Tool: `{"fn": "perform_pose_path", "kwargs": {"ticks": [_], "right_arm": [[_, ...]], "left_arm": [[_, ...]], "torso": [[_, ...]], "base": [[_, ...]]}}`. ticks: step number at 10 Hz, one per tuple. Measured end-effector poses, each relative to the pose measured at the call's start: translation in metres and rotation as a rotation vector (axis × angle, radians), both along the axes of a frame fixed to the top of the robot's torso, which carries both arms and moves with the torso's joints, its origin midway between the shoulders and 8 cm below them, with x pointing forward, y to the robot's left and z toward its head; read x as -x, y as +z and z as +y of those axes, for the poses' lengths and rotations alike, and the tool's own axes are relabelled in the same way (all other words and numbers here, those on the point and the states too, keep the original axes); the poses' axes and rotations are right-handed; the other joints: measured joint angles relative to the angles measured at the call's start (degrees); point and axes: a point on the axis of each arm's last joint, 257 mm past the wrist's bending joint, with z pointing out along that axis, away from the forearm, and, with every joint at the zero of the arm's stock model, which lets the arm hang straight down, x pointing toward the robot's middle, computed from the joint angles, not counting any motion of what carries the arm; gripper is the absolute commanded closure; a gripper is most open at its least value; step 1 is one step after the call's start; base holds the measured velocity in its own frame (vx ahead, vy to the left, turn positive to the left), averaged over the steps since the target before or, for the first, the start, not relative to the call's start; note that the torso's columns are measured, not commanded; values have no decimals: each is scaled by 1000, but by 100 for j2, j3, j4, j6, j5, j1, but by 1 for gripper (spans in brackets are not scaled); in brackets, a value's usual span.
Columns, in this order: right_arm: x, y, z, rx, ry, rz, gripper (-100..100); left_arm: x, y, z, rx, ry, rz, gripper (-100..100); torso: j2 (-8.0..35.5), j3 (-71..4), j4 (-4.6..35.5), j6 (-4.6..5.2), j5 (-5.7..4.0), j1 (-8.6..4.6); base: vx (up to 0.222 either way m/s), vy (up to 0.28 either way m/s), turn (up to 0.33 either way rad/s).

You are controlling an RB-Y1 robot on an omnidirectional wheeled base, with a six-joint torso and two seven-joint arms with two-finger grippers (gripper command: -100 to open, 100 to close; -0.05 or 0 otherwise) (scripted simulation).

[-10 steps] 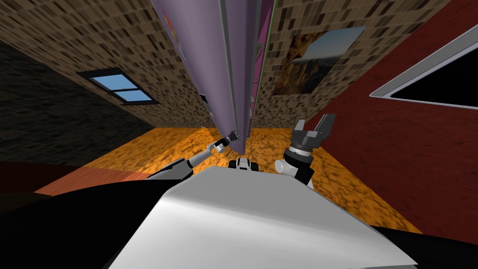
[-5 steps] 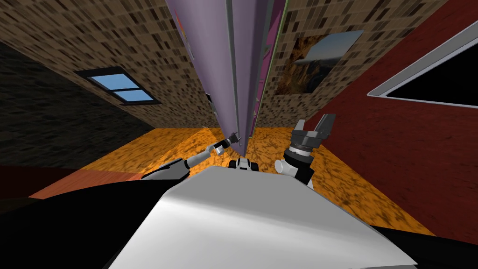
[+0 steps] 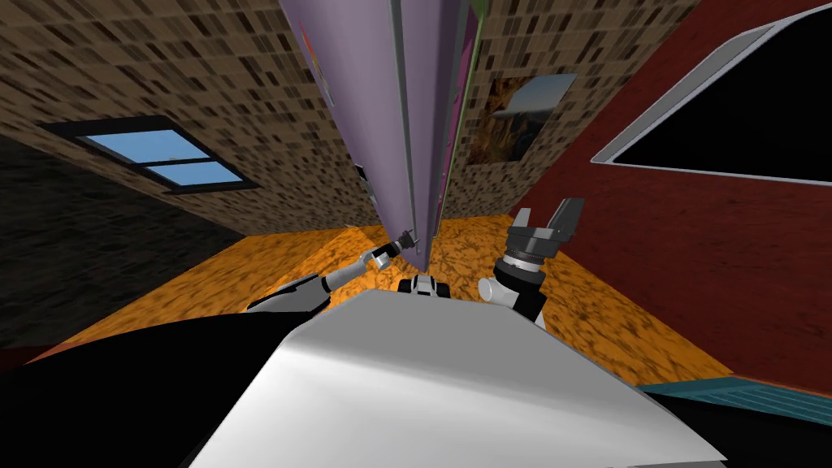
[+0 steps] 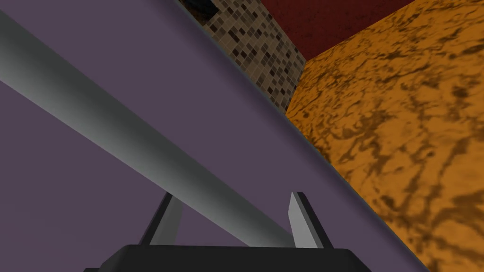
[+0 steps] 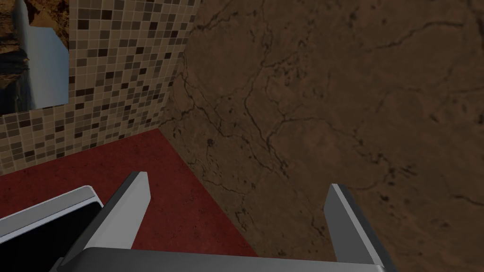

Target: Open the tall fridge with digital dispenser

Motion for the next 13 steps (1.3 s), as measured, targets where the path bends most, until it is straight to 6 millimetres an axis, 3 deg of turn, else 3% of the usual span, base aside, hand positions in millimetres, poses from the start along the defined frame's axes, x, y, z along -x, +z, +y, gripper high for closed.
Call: {"fn": "perform_pose_path", "kwargs": {"ticks": [11, 12, 13], "right_arm": [[0, 0, 0, 0, 0, 0, 0], [0, 0, 0, 0, 0, 0, 0], [0, 0, 0, 0, 0, 0, 0]], "left_arm": [[-37, 1, 35, -3, 63, -4, 100], [-39, 1, 38, -3, 70, -3, -100], [-47, 6, 38, 0, 89, -10, -100]], "torso": [[6, 3, 4, 0, 1, 6], [2, 2, 5, -6, 2, 4], [-14, -9, -8, 12, 1, -22]], "base": [[-166, 222, -252], [-99, 177, -180], [-48, 84, -60]]}}
